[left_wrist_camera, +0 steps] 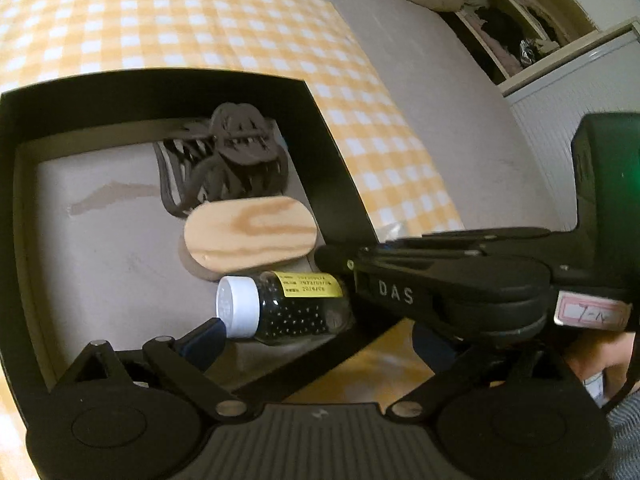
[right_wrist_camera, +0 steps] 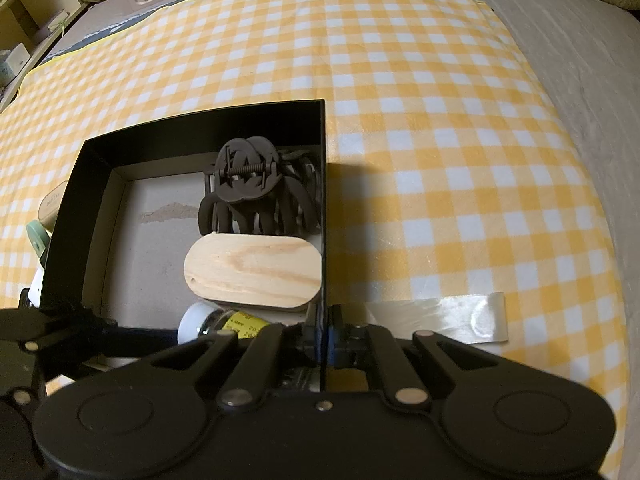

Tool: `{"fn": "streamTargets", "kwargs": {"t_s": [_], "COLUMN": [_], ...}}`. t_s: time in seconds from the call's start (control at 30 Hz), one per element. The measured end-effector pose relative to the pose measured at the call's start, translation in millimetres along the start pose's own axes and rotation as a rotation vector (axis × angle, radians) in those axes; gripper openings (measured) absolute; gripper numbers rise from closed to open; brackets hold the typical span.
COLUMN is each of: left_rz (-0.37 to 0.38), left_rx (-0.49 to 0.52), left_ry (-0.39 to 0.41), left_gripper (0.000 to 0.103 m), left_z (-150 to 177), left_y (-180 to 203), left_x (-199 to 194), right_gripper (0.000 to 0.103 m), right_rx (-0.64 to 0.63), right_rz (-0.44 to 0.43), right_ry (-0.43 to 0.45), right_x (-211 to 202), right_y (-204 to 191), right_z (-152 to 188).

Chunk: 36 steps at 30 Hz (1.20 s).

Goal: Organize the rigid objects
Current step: 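Carry the vial into the black box and open the left gripper, then move the left tool to the beige earbud case and grasp it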

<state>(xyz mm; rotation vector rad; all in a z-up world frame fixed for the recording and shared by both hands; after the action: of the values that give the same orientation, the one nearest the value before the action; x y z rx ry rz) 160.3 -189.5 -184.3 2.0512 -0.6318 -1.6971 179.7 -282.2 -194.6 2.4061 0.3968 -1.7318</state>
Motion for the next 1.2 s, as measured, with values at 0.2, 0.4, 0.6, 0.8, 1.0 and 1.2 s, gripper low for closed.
{"fn": "streamTargets", "kwargs": {"t_s": [0.2,0.4,0.6,0.8,1.0,1.2], "left_rz": [0.005,-0.072,-0.120,-0.178,-0.216,-0.255], "left_rx": [0.009,0.108,0.116,0.144,0.164,0.115], "left_ry": [-0.018,0.015,0.044,0.132,0.225,0.324], "left_gripper": [0.098,0.098,0.099,0.103,0.103,0.103], "left_z": [5.3,8.6,8.5,3.0,-4.8,-18.7], "left_y": [4.6,17.9,20.4,18.8,9.9,-14.1], "left_x": [-1.8,-16.7,-37.9,-66.2,-98.0,-135.0], "right_gripper": [0.004,0.004,0.004,0.004,0.004,0.004], "right_rx": [0.001,-0.001,0.001,0.000,0.000,0.000], "right_rz": [-0.001,0.000,0.000,-0.001,-0.001,-0.001], "right_ry": [0.000,0.000,0.000,0.001,0.000,0.000], "right_x": [0.0,0.0,1.7,1.6,1.7,1.7], "right_y": [0.3,0.8,1.5,2.3,2.1,2.4], "right_z": [0.0,-0.1,-0.2,0.0,-0.3,-0.2]}}
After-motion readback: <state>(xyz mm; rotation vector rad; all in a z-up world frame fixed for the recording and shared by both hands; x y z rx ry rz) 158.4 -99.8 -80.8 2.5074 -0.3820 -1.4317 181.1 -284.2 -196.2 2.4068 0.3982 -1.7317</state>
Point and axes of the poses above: each gripper's, at about its wrist camera, not at the fingertips, and x roughly the way its jaws point, y to its right, z to its underside, the point moved 8 cm from there along x, roughly the way its jaws point, and after that the axes turned 10 degrees about -x, right-handed, at the moved point
